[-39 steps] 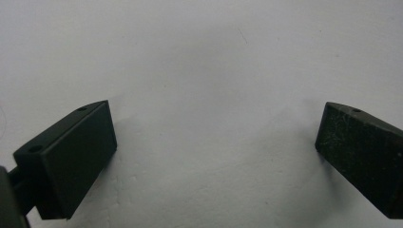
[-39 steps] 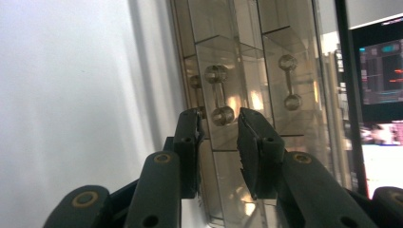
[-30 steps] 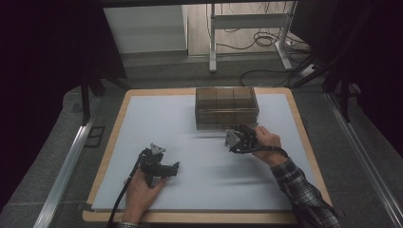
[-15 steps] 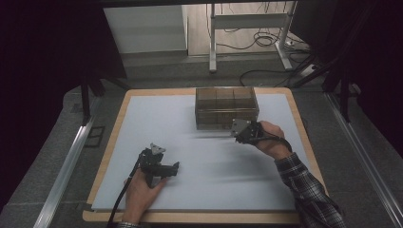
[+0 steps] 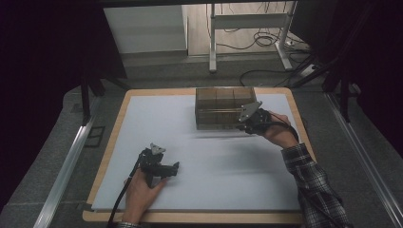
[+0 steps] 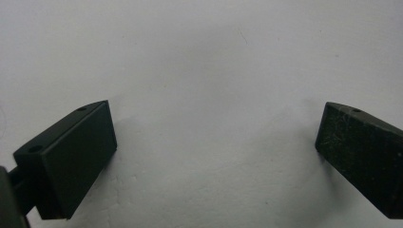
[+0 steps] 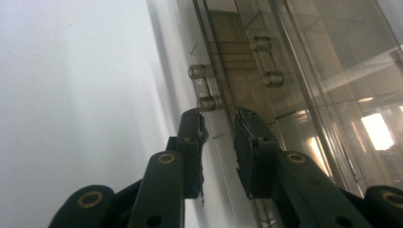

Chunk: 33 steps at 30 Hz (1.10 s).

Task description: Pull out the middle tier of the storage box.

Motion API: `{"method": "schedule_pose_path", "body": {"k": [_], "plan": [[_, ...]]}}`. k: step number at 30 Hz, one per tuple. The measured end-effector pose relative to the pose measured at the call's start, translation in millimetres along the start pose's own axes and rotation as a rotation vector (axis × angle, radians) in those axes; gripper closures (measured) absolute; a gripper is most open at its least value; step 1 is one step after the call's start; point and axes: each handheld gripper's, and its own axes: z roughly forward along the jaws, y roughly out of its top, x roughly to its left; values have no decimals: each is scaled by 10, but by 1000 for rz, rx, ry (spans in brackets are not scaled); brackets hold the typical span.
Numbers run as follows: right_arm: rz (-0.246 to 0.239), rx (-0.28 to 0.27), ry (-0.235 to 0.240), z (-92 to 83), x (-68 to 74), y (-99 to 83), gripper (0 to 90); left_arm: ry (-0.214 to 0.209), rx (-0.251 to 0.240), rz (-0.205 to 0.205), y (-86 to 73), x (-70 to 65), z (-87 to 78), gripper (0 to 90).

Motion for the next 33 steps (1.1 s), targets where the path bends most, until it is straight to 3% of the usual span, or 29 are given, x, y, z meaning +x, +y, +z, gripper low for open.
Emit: {"method": "schedule_pose_path", "body": {"k": [12,21,22,26,28,33], "plan": [[16,37,116,122,-269,-117,754,0,0,0,0,0,0,0],[25,61,167,239,-347,-186,784,0,0,0,0,0,0,0],[30,64,189,282,-374,-200,800,0,0,0,0,0,0,0],[41,53,227,312,-418,-216,817,0,0,0,0,0,0,0],[37,38,269,318,-459,-234,838,0,-1,0,0,0,0,0],[17,26,304,317,-468,-223,860,0,-1,0,0,0,0,0]]}}
